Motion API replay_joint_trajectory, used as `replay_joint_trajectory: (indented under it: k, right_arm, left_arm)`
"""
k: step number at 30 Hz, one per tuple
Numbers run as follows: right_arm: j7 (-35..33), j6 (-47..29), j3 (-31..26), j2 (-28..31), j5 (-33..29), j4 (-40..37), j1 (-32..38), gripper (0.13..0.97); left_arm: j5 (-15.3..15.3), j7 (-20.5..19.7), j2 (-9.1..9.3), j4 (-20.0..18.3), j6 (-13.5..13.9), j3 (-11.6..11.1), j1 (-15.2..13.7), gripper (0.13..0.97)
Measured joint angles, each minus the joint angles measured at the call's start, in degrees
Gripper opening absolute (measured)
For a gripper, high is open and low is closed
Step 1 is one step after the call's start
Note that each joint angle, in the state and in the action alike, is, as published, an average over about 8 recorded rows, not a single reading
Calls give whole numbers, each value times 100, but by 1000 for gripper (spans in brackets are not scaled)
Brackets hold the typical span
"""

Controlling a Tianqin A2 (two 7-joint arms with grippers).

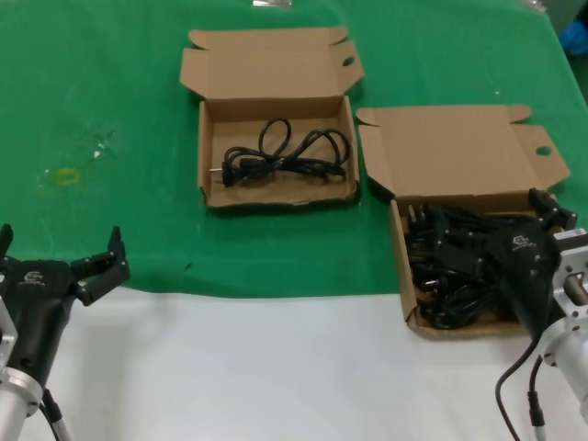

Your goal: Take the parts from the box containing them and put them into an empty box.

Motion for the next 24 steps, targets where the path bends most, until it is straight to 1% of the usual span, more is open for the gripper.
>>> replay_joint_trajectory:
  k: [24]
  right_arm:
    - [0,0,0,0,0,0,0,966]
  left_arm:
    - [0,0,0,0,0,0,0,966]
